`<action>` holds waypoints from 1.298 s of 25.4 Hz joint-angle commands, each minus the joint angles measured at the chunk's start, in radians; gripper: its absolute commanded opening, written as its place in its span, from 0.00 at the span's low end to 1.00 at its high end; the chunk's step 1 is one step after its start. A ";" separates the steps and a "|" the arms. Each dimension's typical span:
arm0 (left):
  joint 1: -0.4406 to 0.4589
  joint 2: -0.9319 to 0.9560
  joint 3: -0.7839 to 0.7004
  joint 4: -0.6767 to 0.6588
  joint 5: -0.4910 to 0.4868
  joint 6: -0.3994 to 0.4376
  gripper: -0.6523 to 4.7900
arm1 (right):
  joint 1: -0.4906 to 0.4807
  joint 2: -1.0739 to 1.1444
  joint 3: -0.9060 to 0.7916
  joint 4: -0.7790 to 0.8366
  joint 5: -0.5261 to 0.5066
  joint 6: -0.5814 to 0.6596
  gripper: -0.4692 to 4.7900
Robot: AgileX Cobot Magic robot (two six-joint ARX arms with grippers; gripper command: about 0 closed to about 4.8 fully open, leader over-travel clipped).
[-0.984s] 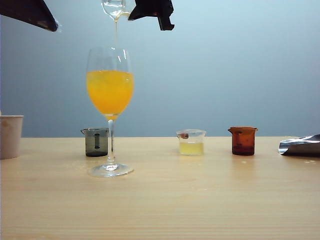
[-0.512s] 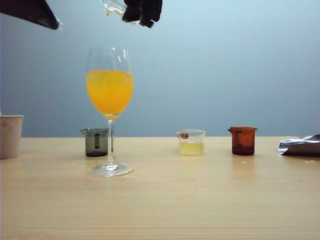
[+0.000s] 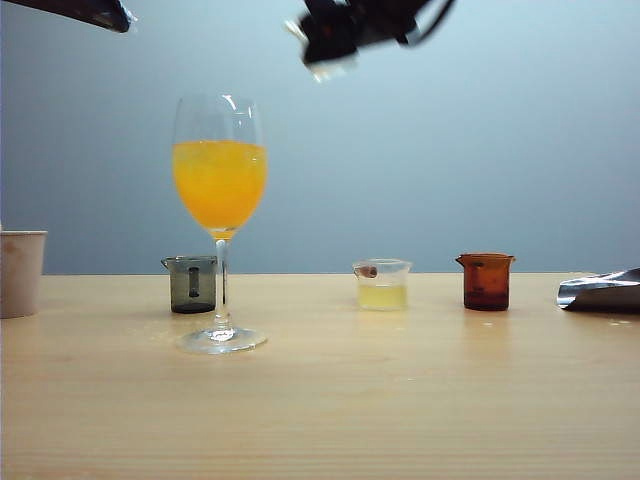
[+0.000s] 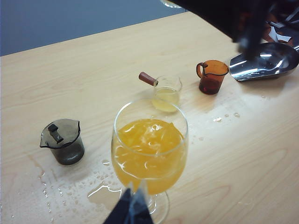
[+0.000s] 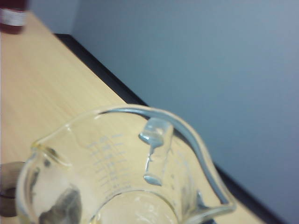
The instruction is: Pick up the second measuring cup from the left, pour the orange juice inside into the goblet, and finally put the measuring cup back in its original place.
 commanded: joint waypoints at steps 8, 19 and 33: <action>0.000 -0.002 0.003 0.096 -0.003 0.003 0.11 | -0.072 0.189 0.004 0.246 -0.166 0.216 0.31; 0.000 -0.002 0.003 0.140 -0.004 0.028 0.11 | -0.074 0.430 0.004 0.477 -0.261 0.320 0.30; 0.000 -0.002 0.003 0.141 -0.029 0.051 0.11 | -0.065 0.507 0.002 0.494 -0.270 0.386 0.30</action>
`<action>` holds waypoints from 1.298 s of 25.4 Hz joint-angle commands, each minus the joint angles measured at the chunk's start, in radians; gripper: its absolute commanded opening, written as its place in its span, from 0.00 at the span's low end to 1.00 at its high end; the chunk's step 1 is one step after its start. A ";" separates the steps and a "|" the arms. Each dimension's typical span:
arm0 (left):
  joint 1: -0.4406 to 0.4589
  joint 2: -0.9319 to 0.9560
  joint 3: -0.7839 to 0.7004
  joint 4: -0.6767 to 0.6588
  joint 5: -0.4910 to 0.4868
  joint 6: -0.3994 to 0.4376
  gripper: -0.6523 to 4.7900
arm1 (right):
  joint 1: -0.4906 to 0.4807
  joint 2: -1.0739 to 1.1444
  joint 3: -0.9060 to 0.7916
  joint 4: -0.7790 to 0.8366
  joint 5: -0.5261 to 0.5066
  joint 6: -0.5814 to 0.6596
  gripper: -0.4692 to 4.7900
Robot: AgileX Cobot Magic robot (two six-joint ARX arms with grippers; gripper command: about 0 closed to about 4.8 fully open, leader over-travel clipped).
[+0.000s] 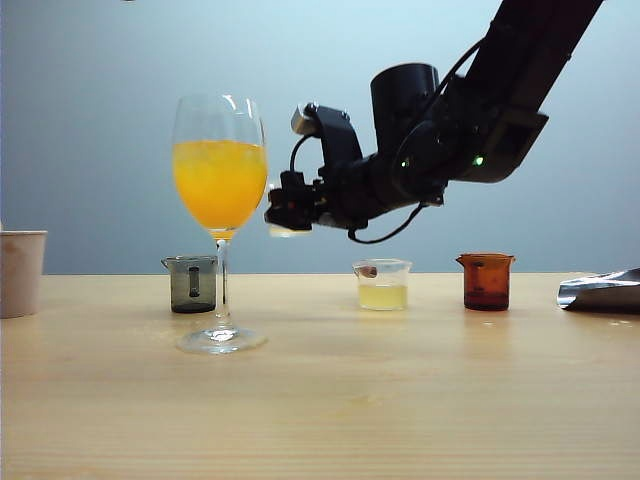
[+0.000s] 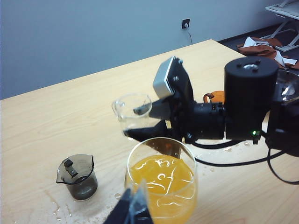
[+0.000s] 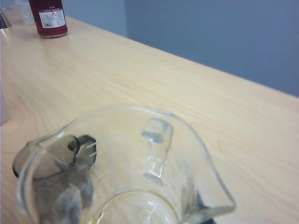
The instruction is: Pick up the second measuring cup from the left, pour the orange juice inside into the goblet, and finally put the measuring cup back in its original place.
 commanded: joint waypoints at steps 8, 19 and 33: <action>-0.001 -0.002 0.003 0.019 -0.002 0.004 0.11 | 0.019 0.062 0.002 0.070 0.013 0.013 0.30; -0.001 -0.002 0.003 0.019 -0.002 0.004 0.11 | 0.037 0.127 0.001 0.137 0.021 0.032 0.30; -0.001 -0.002 0.003 0.019 -0.002 0.004 0.11 | 0.037 0.182 0.002 0.183 0.125 0.024 0.30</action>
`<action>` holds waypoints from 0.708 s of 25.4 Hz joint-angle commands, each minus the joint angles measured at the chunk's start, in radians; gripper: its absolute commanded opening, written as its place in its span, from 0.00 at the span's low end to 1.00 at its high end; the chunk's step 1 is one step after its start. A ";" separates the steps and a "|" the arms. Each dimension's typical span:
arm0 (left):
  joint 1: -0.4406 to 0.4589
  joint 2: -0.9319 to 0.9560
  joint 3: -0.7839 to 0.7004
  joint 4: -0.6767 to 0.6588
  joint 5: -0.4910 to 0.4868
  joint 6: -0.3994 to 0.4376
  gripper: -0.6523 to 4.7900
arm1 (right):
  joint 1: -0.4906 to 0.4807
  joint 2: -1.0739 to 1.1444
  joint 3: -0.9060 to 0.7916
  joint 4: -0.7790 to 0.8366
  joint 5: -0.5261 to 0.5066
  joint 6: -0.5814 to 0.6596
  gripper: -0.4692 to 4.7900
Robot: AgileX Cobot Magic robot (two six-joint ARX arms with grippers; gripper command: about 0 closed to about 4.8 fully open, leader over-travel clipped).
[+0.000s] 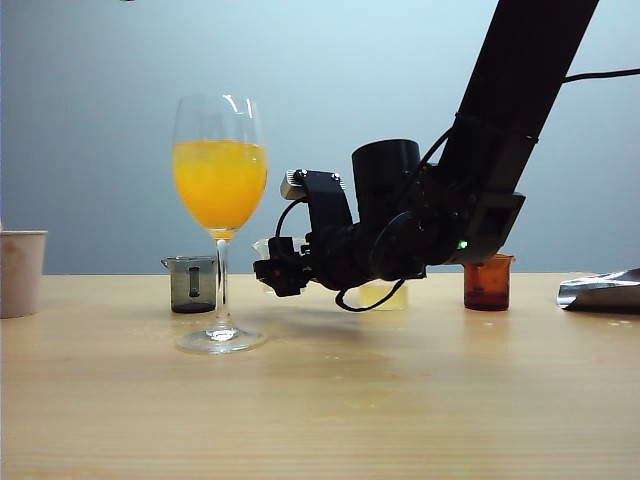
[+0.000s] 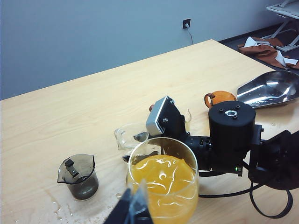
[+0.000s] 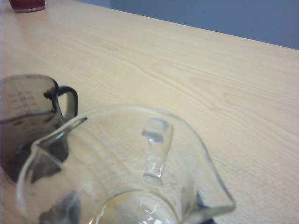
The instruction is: Pick up the second measuring cup from the left, pour the orange juice inside into the goblet, and finally put the measuring cup back in its original place.
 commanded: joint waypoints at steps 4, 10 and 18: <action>-0.001 -0.002 0.003 0.019 0.000 0.004 0.11 | 0.007 0.009 0.003 0.011 0.023 0.003 0.30; -0.001 -0.002 0.003 0.019 0.000 0.004 0.11 | 0.020 0.015 0.004 0.027 0.053 0.004 0.29; 0.000 -0.002 0.003 0.019 -0.001 0.053 0.11 | 0.064 0.014 0.003 0.021 0.128 0.044 0.29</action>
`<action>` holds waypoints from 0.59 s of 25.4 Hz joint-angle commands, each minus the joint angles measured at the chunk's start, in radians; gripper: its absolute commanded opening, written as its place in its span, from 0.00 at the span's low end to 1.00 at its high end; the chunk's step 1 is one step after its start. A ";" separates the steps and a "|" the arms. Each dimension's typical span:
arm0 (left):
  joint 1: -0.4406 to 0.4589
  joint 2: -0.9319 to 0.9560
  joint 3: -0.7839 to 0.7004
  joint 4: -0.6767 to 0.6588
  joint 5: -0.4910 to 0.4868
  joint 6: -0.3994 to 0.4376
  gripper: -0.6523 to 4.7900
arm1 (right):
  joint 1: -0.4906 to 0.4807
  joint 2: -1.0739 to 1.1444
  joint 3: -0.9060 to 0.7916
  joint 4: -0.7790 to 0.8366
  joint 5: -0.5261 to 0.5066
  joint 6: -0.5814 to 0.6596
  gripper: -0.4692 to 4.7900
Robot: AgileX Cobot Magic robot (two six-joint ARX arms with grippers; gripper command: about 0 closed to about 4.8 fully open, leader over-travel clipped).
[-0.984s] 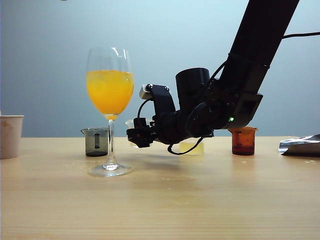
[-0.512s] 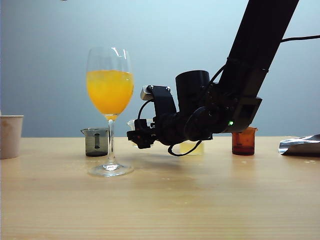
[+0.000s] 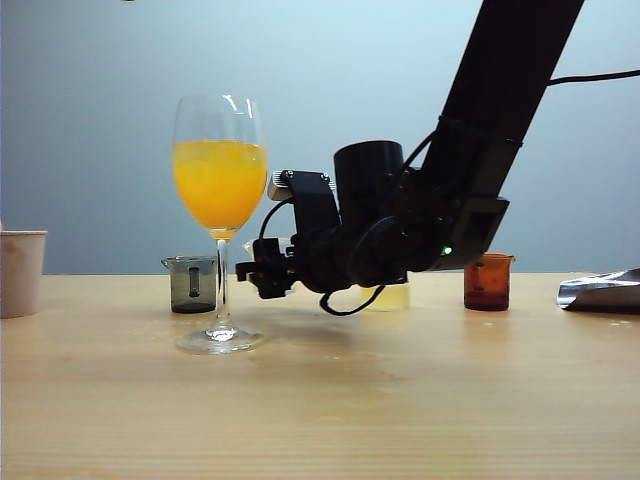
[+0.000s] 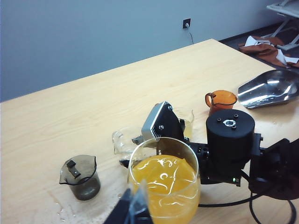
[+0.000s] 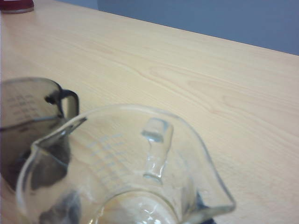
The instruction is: Pick up the second measuring cup from the left, pour the orange juice inside into the goblet, and finally put the measuring cup back in its original place.
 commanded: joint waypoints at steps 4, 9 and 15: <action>0.000 -0.002 0.003 0.019 0.000 0.033 0.11 | 0.020 0.000 0.000 -0.006 0.043 0.026 0.29; 0.000 -0.002 0.003 0.019 0.000 0.036 0.11 | 0.012 -0.002 0.000 0.003 0.084 0.025 0.29; 0.000 -0.002 0.003 0.019 0.000 0.052 0.11 | 0.010 -0.001 0.000 0.006 0.117 0.025 0.29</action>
